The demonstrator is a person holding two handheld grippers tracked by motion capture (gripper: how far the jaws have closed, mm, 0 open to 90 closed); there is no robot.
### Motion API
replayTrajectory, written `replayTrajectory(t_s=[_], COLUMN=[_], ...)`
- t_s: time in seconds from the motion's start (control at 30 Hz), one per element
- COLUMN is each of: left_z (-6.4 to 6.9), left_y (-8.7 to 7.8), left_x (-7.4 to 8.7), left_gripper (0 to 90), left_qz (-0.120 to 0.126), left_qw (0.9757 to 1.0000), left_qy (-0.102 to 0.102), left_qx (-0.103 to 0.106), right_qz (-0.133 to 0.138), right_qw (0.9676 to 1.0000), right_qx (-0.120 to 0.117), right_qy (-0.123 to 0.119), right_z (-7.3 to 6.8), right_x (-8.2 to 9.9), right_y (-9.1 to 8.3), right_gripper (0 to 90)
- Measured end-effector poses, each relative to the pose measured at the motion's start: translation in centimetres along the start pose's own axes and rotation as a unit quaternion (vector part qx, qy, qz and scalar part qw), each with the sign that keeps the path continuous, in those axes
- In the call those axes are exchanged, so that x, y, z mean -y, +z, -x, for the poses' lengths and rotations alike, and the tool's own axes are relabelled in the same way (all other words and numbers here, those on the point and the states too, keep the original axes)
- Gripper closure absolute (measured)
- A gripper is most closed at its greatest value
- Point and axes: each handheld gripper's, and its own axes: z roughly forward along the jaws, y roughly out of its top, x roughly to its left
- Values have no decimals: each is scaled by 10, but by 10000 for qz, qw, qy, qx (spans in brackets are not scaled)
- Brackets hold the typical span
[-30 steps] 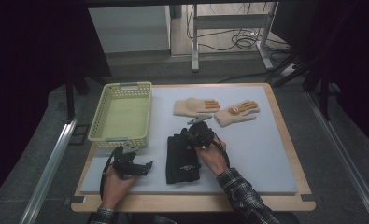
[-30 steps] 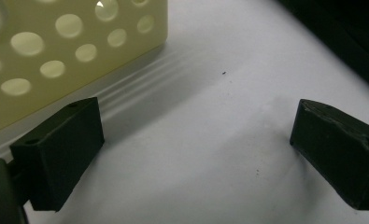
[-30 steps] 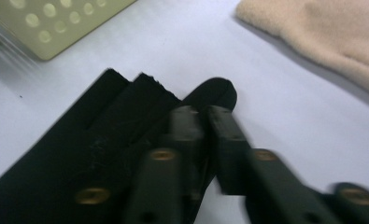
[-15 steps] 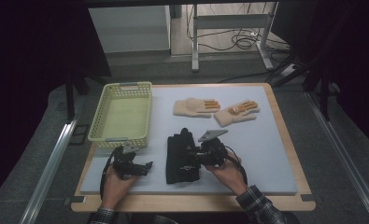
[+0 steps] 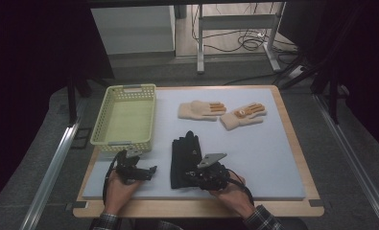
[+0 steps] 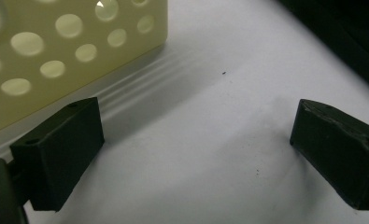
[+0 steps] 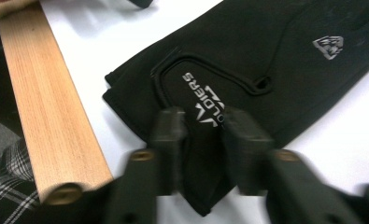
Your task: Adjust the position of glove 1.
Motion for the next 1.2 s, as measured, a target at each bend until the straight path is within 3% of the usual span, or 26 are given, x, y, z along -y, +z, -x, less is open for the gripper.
replayTrajectory(t_s=[0.03,0.1,0.2,0.47,0.6,0.73,0.87,1.03,1.13,1.2], left_z=[0,0,0,0,0,0,0,0,0,0], left_y=[0,0,0,0,0,0,0,0,0,0], left_x=[0,0,0,0,0,0,0,0,0,0], left_gripper=[28,29,29,29,29,29,29,29,29,29], left_qz=[0,0,-1,3,4,13,-1,-1,0,0], left_qw=[10000,10000,10000,10000,10000,10000,10000,10000,10000,10000], left_qy=[-1,1,0,-2,-3,-17,1,0,-1,1], left_qx=[1,0,1,1,2,3,2,0,0,-1], right_qz=[-38,-33,-30,327,385,260,76,341,413,397], right_qw=[10000,10000,10000,9994,9989,9993,9996,9993,9991,9991], right_qx=[31,20,37,-90,-275,-252,-279,-173,-83,29], right_qy=[-76,-37,2,-12,-9,-101,-58,-8,50,119], right_z=[-3,-4,-5,-11,-16,-21,-16,-8,0,11], right_x=[1,3,0,-25,-34,-35,-23,-22,-20,-14], right_y=[2,3,1,-18,-15,-5,5,-10,-19,-24], right_gripper=[841,872,880,882,881,880,818,644,661,717])
